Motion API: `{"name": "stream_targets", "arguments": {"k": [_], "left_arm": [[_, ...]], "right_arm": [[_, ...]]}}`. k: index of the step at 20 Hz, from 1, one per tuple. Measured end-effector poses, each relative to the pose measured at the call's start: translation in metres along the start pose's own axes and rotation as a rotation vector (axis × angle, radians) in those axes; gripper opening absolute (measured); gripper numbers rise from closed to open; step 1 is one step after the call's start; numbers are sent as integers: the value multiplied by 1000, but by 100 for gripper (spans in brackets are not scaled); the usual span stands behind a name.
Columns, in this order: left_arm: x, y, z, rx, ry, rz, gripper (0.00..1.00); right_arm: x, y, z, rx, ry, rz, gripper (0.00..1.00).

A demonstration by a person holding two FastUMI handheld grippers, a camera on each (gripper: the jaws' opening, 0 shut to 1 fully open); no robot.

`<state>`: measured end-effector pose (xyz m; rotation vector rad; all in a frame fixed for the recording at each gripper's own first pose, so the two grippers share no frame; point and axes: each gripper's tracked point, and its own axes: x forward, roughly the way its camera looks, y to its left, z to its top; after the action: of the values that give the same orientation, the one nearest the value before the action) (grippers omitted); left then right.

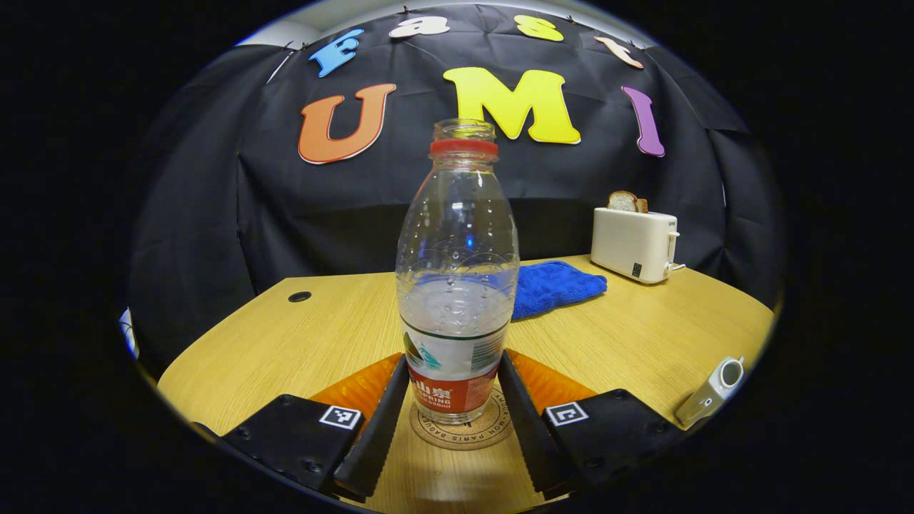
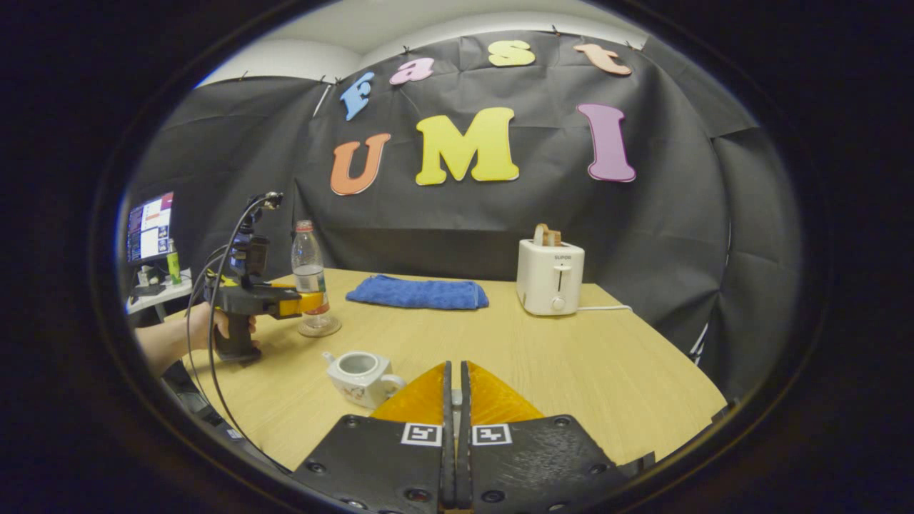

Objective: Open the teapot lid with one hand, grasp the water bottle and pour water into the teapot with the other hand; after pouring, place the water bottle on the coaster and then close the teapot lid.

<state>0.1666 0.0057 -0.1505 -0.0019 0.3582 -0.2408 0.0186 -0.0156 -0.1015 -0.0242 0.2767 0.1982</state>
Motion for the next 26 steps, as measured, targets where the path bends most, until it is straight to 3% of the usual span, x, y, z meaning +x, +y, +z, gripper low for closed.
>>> {"name": "stream_targets", "arguments": {"k": [5, 9, 13, 18, 26], "left_arm": [[-1, 1, -3, -1, 17, -3, 81], [-3, -1, -9, -19, 37, -15, 98], [-8, 0, -11, -26, 46, -12, 98], [-50, 7, -20, -90, 68, 20, 98], [-140, 42, 14, -149, -92, 137, 98]], "right_arm": [[0, 4, 0, -6, 1, 6, 1], [-1, 6, 0, -6, 1, 10, 1], [-1, 10, 2, -5, -4, 15, 1], [8, 32, 14, 7, -40, 69, 1], [50, 94, 35, -6, -102, 199, 1]]}}
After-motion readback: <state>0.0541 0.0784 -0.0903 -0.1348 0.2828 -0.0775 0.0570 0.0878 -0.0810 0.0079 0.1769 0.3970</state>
